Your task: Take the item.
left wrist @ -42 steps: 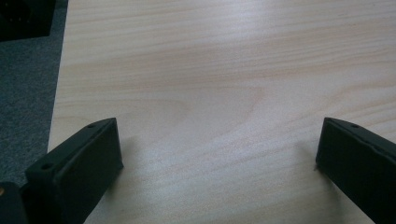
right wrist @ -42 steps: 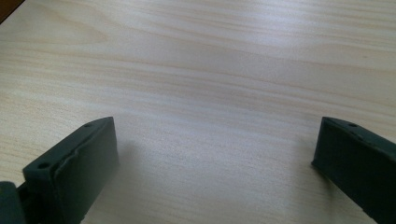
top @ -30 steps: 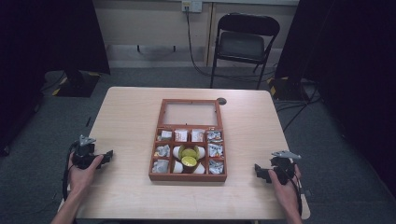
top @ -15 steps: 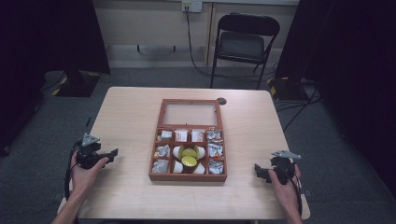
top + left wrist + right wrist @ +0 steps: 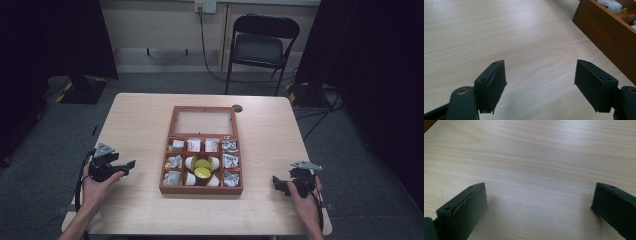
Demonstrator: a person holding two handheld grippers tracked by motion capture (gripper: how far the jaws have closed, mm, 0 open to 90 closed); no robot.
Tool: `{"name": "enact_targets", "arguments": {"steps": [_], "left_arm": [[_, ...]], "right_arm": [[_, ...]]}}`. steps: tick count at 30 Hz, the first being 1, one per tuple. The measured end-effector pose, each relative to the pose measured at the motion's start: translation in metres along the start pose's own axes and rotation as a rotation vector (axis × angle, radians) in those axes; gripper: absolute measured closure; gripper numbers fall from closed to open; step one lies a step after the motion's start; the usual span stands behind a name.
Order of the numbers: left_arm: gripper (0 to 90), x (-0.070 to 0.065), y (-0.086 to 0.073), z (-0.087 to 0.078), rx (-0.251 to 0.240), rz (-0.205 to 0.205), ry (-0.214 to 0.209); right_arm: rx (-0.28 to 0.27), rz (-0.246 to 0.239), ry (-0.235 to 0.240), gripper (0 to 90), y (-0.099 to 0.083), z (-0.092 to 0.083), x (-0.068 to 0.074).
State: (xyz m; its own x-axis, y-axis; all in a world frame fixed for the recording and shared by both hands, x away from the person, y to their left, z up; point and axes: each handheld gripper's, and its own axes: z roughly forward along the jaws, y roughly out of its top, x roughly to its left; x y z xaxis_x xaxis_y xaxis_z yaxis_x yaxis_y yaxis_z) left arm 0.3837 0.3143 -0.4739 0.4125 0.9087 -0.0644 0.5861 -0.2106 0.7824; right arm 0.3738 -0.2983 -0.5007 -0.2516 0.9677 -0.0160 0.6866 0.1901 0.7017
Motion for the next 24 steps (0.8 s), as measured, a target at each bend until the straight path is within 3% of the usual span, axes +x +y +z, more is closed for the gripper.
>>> {"name": "enact_targets", "arguments": {"steps": [6,12,16,19,21,24], "left_arm": [[25.4,-0.006,0.005,-0.003,-0.007,-0.003,-0.048],[27.0,-0.02,0.012,-0.009,-0.025,0.029,-0.086],[27.5,-0.03,0.021,-0.012,-0.028,0.013,-0.118],[27.4,-0.038,0.028,-0.013,-0.036,0.047,-0.115],[27.2,-0.041,0.032,-0.012,-0.035,0.043,-0.14],[27.1,-0.046,0.035,-0.01,-0.036,0.056,-0.144]], "right_arm": [[0.0,0.0,0.0,0.0,0.0,0.0,0.0],[0.0,0.0,-0.001,0.0,0.0,0.0,0.0],[0.0,0.0,-0.001,0.0,0.0,0.0,0.0],[0.0,0.0,-0.001,0.0,0.0,0.0,0.0],[0.0,0.0,-0.001,0.0,0.0,0.0,0.0],[-0.001,0.0,-0.001,0.0,0.0,0.0,0.0]]}}
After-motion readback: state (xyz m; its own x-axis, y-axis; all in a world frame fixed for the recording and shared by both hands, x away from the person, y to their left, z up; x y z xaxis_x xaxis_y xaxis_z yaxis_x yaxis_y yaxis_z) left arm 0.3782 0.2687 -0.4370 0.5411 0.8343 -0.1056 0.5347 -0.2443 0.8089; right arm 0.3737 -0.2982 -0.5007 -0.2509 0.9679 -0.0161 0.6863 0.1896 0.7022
